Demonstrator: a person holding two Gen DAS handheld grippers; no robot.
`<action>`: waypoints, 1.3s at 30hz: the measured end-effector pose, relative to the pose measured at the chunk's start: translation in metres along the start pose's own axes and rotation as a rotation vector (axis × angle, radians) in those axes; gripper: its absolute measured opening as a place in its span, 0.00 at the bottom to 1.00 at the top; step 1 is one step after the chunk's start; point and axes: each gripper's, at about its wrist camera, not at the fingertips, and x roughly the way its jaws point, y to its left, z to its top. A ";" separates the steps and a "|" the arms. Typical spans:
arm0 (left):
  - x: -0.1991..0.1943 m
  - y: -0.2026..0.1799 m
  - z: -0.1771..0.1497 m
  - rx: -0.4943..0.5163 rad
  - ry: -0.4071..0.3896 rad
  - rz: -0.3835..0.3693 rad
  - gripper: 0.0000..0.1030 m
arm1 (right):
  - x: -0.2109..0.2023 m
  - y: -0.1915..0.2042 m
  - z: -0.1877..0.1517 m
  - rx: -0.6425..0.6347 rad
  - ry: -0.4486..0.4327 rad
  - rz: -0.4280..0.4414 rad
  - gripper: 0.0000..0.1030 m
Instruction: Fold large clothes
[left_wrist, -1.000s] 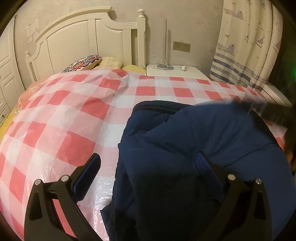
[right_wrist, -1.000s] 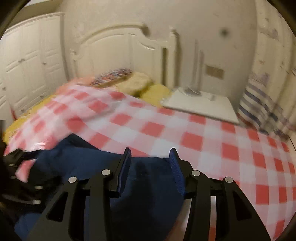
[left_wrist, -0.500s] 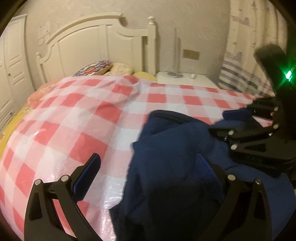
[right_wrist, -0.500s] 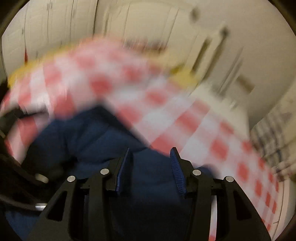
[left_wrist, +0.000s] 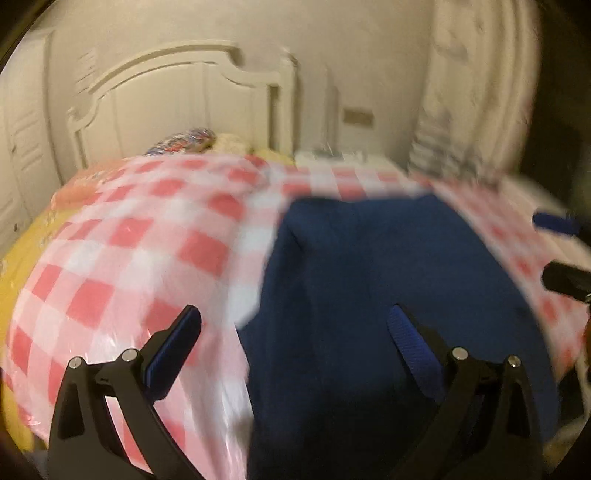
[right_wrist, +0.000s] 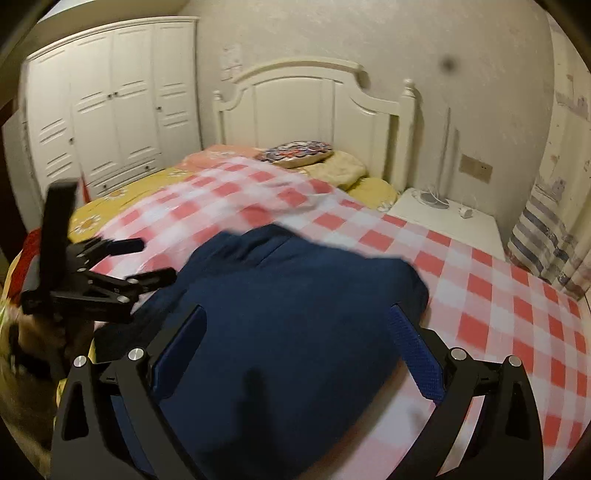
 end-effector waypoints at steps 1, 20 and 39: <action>0.002 -0.006 -0.010 0.017 0.001 0.025 0.98 | 0.002 0.008 -0.010 -0.012 0.022 0.002 0.93; 0.004 -0.006 -0.040 -0.061 -0.010 0.068 0.98 | 0.012 0.021 -0.075 0.153 0.120 0.045 0.96; 0.020 0.030 -0.051 -0.248 0.095 -0.198 0.98 | 0.053 -0.045 -0.086 0.584 0.242 0.361 0.96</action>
